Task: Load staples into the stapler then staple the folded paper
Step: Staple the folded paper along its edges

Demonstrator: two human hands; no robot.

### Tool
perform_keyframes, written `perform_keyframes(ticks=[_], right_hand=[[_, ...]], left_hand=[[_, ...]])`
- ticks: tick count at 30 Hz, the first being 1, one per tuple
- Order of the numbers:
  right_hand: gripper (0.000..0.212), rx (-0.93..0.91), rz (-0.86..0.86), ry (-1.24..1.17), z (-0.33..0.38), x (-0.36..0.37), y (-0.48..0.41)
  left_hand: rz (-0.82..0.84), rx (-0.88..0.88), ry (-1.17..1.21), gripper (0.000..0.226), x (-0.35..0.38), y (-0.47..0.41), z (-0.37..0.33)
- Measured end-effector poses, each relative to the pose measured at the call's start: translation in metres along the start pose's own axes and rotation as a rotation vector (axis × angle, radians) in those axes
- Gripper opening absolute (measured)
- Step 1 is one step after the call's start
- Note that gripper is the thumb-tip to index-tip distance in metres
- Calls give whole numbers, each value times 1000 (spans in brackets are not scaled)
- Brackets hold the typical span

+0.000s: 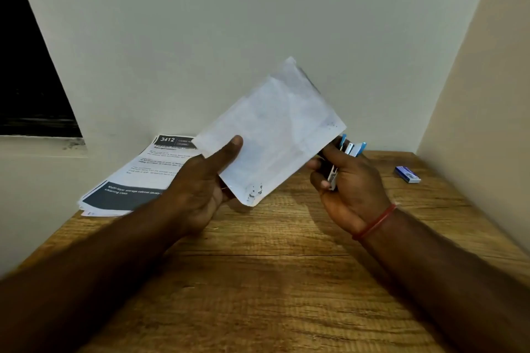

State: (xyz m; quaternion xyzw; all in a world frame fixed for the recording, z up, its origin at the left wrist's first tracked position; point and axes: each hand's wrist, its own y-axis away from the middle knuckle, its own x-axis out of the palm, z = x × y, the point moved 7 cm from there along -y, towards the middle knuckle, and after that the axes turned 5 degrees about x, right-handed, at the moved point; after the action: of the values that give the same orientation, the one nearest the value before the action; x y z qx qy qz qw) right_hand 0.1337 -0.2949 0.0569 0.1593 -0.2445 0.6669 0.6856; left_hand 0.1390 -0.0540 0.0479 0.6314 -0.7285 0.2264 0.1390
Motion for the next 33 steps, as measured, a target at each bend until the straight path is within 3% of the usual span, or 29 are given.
perform_keyframes(ticks=[7, 9, 12, 16, 19, 21, 24, 27, 33], right_hand=[[14, 134, 185, 27, -2, 5, -1], [7, 79, 139, 118, 1, 0, -1], [23, -10, -27, 296, 1, -11, -1], [26, -114, -131, 375, 7, -18, 0], [7, -171, -136, 419, 15, -15, 4], [37, -99, -127, 443, 9, -16, 0], [57, 162, -65, 452, -8, -14, -5], [56, 317, 31, 415, -25, -8, -2], [47, 214, 222, 423, -30, 9, 6]], left_hand=[[0, 116, -253, 52, -15, -4, -2], [3, 155, -307, 52, -16, -3, -7], [8, 178, -353, 46, -11, 1, -9], [-35, 219, -494, 39, -12, 1, -11], [-58, 256, -589, 32, -14, 1, -15], [-83, 297, -599, 30, -16, 1, -19], [-132, 325, -516, 26, -23, -2, -23], [-175, 327, -501, 22, -32, -5, -27], [-134, 293, -509, 37, -31, -8, -22]])
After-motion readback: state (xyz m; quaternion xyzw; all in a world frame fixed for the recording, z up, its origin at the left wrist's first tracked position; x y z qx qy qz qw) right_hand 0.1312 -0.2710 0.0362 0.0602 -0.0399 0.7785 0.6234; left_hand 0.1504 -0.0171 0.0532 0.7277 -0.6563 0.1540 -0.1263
